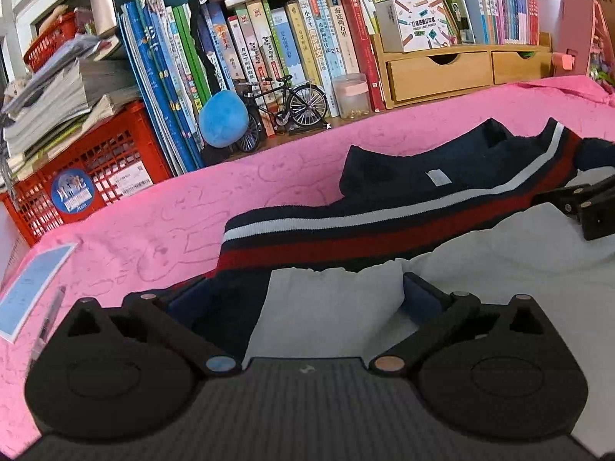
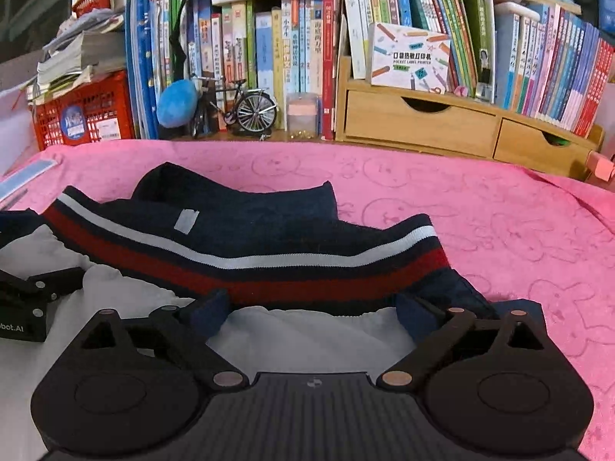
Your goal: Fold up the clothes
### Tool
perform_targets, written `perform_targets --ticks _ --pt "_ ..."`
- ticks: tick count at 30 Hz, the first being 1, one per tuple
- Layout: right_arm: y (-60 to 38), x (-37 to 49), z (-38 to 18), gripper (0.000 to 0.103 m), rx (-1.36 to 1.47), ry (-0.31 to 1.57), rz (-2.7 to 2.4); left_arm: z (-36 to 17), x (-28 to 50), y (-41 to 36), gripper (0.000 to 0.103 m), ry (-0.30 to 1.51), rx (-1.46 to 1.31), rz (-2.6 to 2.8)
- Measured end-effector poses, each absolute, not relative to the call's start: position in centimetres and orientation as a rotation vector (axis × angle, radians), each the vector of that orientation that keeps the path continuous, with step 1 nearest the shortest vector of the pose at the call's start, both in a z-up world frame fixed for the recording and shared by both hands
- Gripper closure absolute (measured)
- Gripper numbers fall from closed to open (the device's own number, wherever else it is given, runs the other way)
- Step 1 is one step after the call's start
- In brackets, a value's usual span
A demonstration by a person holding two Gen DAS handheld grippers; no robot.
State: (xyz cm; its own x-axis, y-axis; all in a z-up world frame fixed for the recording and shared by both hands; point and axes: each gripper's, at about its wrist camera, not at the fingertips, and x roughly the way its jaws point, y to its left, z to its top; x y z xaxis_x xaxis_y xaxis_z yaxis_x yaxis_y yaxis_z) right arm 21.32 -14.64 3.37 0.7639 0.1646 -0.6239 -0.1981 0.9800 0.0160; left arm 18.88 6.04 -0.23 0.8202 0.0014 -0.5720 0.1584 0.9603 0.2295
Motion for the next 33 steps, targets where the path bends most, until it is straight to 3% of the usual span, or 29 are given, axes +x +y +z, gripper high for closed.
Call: perform_targets --ticks 10,22,27,33 --pt "-14.9 21.4 3.3 0.000 -0.027 0.675 0.177 -0.1 19.9 7.9 0.000 0.668 0.111 -0.122" --pt "-14.3 21.0 5.4 0.003 0.042 0.740 0.129 -0.2 19.8 8.0 0.000 0.676 0.081 -0.116" --pt "-9.1 12.5 8.4 0.000 -0.081 0.467 0.419 -0.2 19.8 8.1 0.000 0.678 0.075 -0.116" --pt "-5.0 8.4 4.4 0.000 -0.365 0.518 0.509 -0.1 19.8 8.2 0.000 0.680 0.066 -0.118"
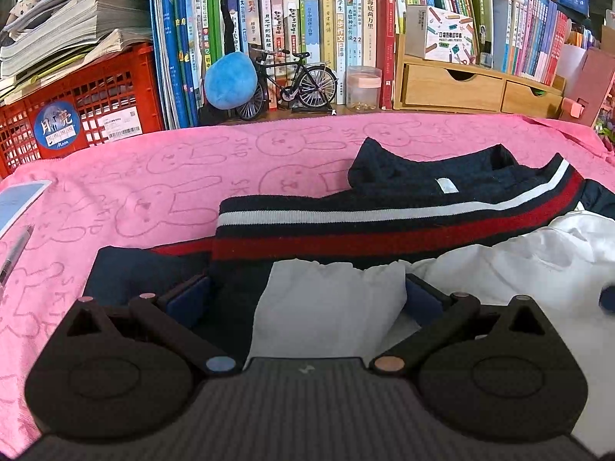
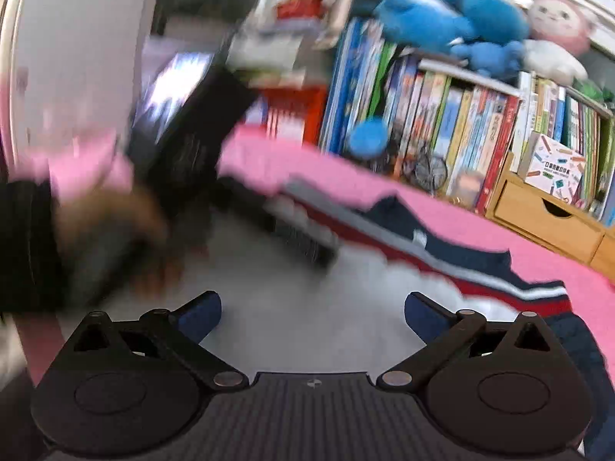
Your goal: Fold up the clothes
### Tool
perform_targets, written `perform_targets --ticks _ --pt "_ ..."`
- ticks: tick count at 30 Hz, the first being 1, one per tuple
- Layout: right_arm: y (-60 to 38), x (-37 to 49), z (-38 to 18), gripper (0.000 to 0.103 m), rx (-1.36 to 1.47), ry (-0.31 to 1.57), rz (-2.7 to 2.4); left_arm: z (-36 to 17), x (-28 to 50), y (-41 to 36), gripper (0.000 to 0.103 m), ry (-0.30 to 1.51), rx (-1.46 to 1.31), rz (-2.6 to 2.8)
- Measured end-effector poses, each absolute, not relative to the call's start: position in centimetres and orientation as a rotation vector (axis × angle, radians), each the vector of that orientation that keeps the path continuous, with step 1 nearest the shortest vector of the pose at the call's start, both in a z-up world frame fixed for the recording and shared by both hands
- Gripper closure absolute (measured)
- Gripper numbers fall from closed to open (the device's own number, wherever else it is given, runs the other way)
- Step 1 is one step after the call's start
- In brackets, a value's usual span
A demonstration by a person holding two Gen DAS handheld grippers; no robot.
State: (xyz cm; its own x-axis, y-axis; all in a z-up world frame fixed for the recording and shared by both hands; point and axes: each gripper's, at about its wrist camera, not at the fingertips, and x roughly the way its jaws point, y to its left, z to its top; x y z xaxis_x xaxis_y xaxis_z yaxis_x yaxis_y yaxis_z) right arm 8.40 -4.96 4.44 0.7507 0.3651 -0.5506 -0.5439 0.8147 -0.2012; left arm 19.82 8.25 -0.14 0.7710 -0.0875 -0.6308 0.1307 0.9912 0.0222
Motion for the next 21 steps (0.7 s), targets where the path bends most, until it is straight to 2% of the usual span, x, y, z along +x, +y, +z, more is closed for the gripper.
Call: perform_targets --ticks 7,11,14,18,21 --pt "-17.6 8.2 3.7 0.000 -0.142 0.604 0.220 -0.1 19.9 8.4 0.000 0.683 0.056 -0.122" --pt "-22.2 7.7 3.8 0.000 -0.149 0.650 0.069 -0.1 19.9 8.3 0.000 0.683 0.054 -0.119" --pt "-22.4 7.5 5.2 0.000 -0.223 0.631 -0.056 -0.1 19.9 8.3 0.000 0.683 0.053 -0.119" --pt "-19.0 8.2 7.0 0.000 -0.175 0.553 0.125 -0.1 19.9 8.3 0.000 0.684 0.052 -0.120" --pt "-13.8 11.0 7.3 0.000 -0.187 0.560 0.253 -0.1 19.9 8.3 0.000 0.683 0.052 -0.120"
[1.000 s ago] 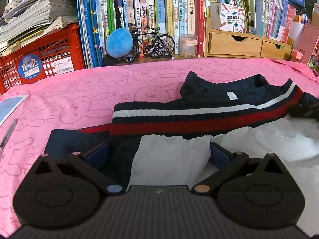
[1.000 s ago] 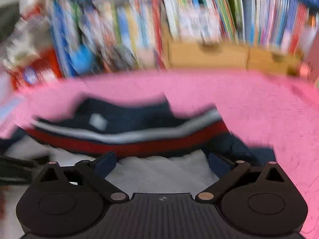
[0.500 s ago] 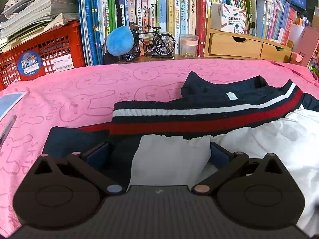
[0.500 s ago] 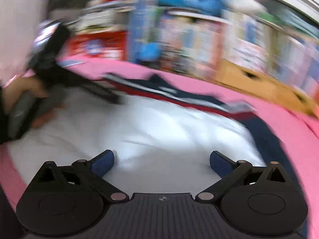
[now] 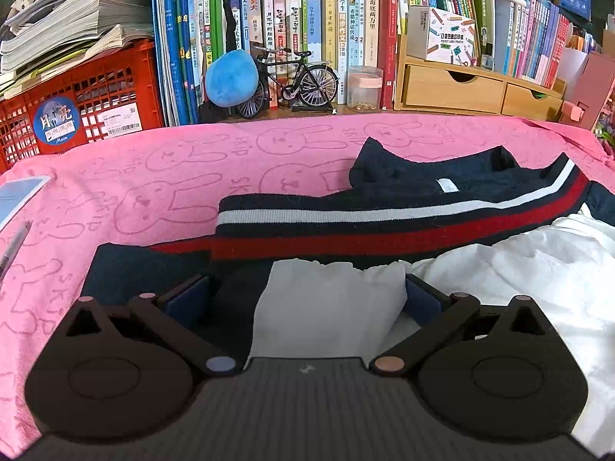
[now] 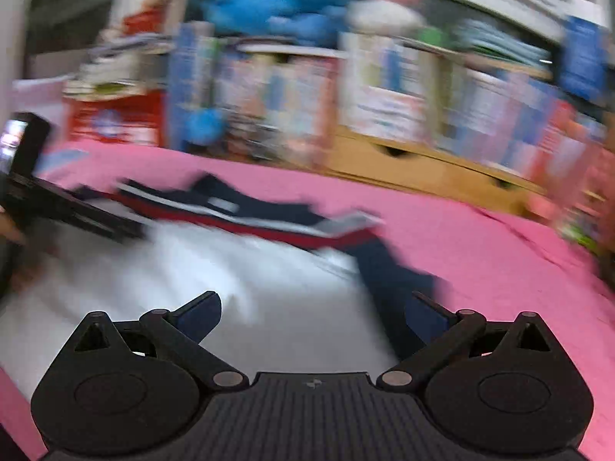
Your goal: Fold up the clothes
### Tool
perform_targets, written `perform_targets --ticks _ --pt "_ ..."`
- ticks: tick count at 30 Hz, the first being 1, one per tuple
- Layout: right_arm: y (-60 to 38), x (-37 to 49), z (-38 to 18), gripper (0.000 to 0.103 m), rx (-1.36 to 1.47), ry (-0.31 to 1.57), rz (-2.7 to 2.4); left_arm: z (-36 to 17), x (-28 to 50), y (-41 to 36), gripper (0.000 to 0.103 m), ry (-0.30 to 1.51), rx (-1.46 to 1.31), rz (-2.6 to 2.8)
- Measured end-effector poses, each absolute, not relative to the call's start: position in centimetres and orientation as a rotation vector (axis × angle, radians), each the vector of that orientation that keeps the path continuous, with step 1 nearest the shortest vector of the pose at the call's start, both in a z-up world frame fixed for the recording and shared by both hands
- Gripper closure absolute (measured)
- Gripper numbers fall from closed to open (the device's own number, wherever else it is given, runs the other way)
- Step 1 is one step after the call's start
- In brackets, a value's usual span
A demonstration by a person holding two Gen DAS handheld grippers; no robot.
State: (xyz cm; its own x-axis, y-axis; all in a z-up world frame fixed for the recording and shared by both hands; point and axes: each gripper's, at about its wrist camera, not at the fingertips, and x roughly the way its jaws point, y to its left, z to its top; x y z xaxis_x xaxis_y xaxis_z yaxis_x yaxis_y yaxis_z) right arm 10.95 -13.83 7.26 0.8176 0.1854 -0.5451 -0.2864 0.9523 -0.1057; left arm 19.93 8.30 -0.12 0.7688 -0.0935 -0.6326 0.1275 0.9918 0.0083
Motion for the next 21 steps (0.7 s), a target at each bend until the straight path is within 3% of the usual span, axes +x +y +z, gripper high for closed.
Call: perform_targets --ticks 8,21 --pt "-10.6 21.0 5.1 0.000 -0.137 0.700 0.185 -0.2 20.0 8.5 0.000 0.683 0.045 -0.123" --pt "-11.9 20.9 3.7 0.000 -0.034 0.700 0.231 -0.1 20.0 8.6 0.000 0.681 0.039 -0.126"
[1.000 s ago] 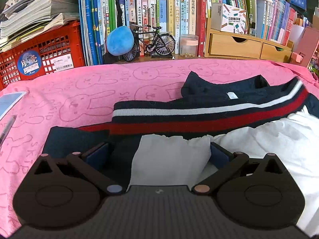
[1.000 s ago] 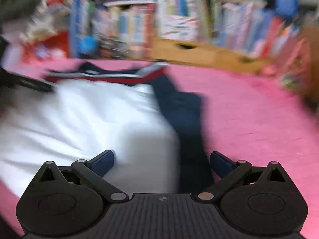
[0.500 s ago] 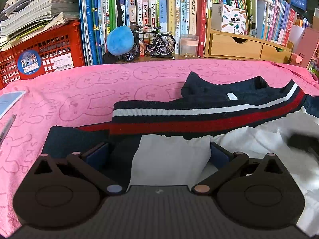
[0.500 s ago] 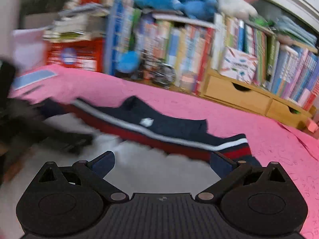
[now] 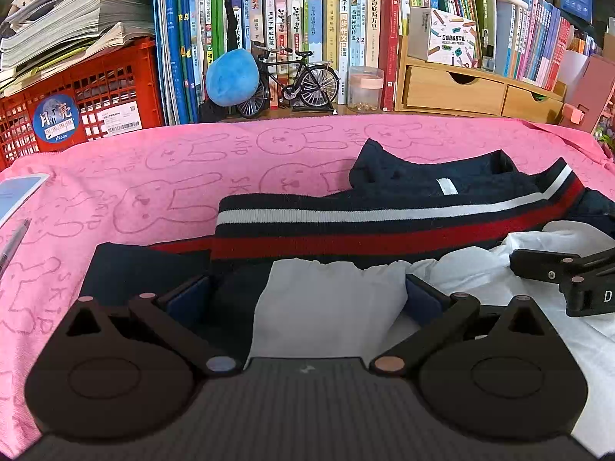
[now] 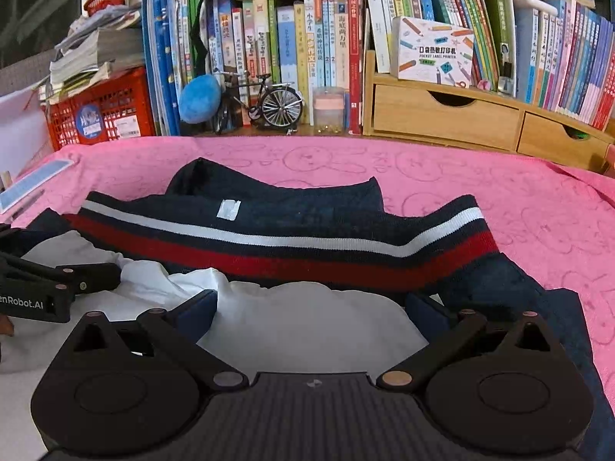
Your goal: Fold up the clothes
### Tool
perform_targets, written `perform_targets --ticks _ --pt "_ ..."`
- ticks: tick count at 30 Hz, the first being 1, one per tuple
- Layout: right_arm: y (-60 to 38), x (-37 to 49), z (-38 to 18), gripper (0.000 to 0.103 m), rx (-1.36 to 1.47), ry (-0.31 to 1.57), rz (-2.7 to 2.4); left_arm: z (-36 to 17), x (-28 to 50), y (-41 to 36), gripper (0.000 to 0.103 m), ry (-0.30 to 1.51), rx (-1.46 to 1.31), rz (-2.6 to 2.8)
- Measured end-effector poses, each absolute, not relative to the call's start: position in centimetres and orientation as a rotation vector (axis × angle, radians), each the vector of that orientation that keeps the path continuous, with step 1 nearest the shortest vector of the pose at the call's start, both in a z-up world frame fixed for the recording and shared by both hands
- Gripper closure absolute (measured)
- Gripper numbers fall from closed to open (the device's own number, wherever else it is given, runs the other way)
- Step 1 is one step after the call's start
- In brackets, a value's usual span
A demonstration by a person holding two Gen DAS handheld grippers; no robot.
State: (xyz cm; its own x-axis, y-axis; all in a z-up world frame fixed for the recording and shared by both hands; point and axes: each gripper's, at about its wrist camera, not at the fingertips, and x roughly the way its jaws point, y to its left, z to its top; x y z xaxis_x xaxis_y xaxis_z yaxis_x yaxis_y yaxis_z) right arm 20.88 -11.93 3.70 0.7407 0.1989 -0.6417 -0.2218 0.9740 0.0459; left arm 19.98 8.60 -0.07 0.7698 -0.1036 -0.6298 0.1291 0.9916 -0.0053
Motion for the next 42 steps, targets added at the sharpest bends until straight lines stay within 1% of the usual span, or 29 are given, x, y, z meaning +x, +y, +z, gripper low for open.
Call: perform_targets --ticks 2,6,8,10,12,14,18,26,42 --pt "-12.0 20.3 4.2 0.000 -0.026 0.720 0.207 0.0 19.7 8.7 0.000 0.680 0.039 -0.134" --pt "-12.5 15.2 5.9 0.000 -0.005 0.645 0.241 0.0 19.0 8.7 0.000 0.688 0.060 -0.133" --pt "-11.7 12.7 6.0 0.000 -0.083 0.628 0.240 0.3 18.1 9.0 0.000 0.694 0.034 -0.107" --pt "-10.7 10.2 5.8 0.000 -0.174 0.611 0.225 0.9 16.6 8.8 0.000 0.701 0.018 -0.050" --pt "-9.7 8.5 5.2 0.000 -0.246 0.583 0.197 1.6 13.7 7.4 0.000 0.664 0.083 -0.038" --pt "-9.6 7.8 4.7 0.000 -0.242 0.573 0.198 2.0 10.9 5.9 0.000 0.623 0.174 -0.053" --pt "-10.2 8.3 4.3 0.000 -0.160 0.600 0.201 0.7 9.3 4.6 0.000 0.666 0.220 -0.080" --pt "-10.3 8.2 4.0 0.000 -0.148 0.594 0.201 -0.5 9.7 4.6 0.000 0.620 0.172 -0.056" --pt "-10.2 8.1 4.0 0.000 -0.149 0.584 0.193 -0.6 9.4 4.6 0.000 0.611 0.168 -0.051"
